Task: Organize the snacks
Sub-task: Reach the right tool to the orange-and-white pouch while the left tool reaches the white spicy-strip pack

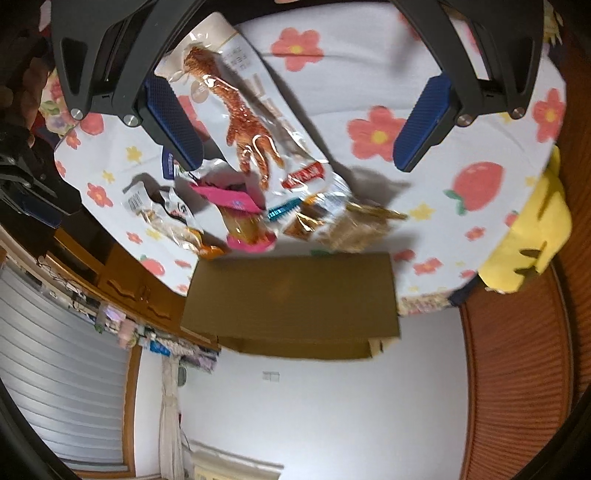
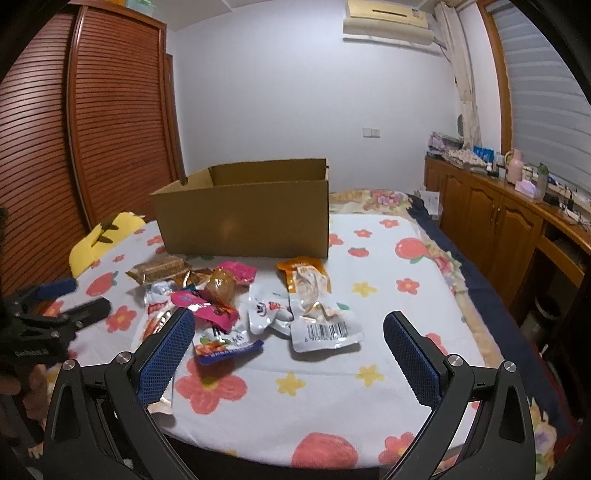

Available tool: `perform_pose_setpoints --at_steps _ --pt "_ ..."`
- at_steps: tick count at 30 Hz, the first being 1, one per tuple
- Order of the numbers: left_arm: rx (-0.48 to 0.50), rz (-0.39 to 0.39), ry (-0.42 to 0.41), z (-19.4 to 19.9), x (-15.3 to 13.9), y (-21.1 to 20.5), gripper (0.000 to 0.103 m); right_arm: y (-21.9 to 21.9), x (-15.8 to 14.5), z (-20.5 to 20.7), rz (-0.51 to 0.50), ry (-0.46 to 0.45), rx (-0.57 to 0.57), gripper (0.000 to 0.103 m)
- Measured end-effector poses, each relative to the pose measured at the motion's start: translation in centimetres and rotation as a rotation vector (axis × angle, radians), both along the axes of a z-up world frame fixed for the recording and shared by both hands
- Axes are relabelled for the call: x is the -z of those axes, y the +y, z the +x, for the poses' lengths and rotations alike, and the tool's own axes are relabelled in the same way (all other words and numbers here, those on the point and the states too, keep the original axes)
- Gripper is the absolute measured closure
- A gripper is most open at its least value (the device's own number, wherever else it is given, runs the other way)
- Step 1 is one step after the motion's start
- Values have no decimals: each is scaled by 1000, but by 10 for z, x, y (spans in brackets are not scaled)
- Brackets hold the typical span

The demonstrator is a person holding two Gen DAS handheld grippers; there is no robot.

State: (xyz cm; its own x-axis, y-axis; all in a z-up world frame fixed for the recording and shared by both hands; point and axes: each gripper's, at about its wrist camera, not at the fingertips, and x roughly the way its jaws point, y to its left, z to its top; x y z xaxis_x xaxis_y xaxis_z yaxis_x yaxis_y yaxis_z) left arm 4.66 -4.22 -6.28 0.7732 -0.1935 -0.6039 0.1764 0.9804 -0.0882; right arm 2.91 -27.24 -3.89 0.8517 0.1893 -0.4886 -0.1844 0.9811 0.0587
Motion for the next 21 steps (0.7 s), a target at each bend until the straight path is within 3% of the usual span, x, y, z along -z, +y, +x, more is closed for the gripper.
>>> perform_pose_setpoints --at_steps 6,13,21 --pt "15 -23 115 24 22 -9 2 -5 7 2 6 20 -5 0" --pt "20 -42 193 40 38 -14 8 -11 9 1 12 22 -7 0" --pt "51 -60 220 47 45 -18 18 -12 15 14 5 42 -37 0"
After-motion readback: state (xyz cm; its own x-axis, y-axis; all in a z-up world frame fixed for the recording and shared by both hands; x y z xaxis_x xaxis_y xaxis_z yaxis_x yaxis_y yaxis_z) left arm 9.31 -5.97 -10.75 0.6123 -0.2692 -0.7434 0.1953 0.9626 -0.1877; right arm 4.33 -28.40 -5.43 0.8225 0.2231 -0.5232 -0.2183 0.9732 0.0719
